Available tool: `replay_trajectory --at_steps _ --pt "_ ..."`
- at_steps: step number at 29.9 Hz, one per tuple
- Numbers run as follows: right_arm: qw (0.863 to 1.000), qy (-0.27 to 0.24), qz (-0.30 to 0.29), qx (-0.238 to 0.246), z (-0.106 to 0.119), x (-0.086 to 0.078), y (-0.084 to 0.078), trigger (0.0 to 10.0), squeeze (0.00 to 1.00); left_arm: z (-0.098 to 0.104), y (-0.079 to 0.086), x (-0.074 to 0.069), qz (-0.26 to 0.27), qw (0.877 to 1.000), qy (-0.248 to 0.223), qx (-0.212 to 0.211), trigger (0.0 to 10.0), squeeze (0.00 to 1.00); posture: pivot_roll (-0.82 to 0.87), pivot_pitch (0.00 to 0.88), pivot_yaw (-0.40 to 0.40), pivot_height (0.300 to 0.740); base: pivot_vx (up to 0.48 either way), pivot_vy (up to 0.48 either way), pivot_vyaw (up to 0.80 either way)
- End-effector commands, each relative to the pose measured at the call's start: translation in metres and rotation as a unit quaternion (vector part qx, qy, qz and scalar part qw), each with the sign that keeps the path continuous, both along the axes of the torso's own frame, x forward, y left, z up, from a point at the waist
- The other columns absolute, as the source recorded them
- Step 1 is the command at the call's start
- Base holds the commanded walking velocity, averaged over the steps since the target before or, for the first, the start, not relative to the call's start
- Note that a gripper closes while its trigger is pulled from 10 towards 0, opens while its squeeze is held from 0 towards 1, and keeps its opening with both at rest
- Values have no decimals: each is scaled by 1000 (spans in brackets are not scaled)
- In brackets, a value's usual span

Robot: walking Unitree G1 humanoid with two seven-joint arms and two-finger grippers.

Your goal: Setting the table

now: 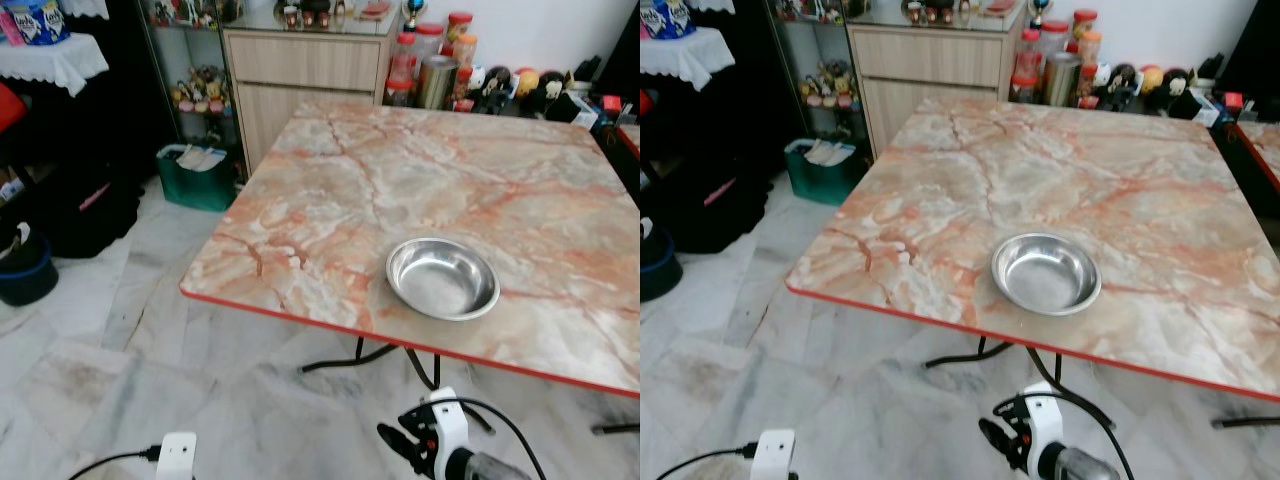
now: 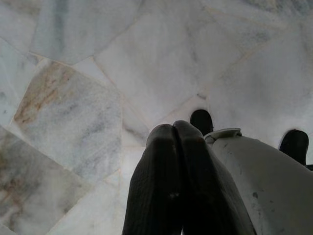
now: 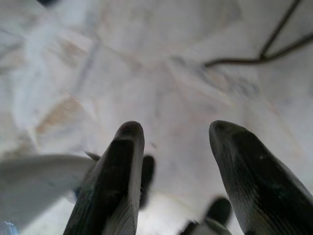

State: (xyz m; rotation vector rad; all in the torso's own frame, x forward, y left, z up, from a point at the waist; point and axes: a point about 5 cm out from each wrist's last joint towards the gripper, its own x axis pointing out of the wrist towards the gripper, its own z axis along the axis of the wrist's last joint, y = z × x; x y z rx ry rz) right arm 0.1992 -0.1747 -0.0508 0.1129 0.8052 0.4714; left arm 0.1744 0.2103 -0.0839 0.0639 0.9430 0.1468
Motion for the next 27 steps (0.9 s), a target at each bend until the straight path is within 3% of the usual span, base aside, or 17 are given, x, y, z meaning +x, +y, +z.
replay_trajectory --at_steps 1,4,7,13,14,20,21,27 --pt "996 15 -44 -76 -9 0 -13 10000 0 -2 3 -5 5 1000 10 3 10000 0 4 27 6 740 0 0 0" --pt "983 29 -135 -120 -14 0 -29 10000 0 -2 3 -5 6 1000 10 2 10000 0 4 28 8 740 0 0 0" --pt "974 43 -197 -107 -18 -2 -32 10000 0 -2 3 -5 4 1000 10 2 10000 0 5 29 10 740 0 0 0" --pt "965 51 -222 -127 -24 -9 -33 10000 0 -2 3 -5 -2 1000 13 7 10000 0 2 28 9 740 0 0 0" --pt "960 68 -237 -131 -29 -16 -31 10000 0 -2 3 -5 -2 1000 13 6 10000 0 6 28 10 740 0 0 0" --pt "955 73 -260 -124 -34 -24 -25 10000 0 -1 3 -4 -1 1000 11 9 10000 0 6 23 12 740 0 0 0" --pt "955 71 -254 -138 -34 -25 -25 10000 0 -1 3 -4 -1 1000 11 9 10000 0 7 23 12 740 0 0 0" --pt "952 49 -280 -114 -30 -12 -16 10000 0 -2 1 -4 0 1000 11 5 10000 0 -7 15 11 740 0 0 0"
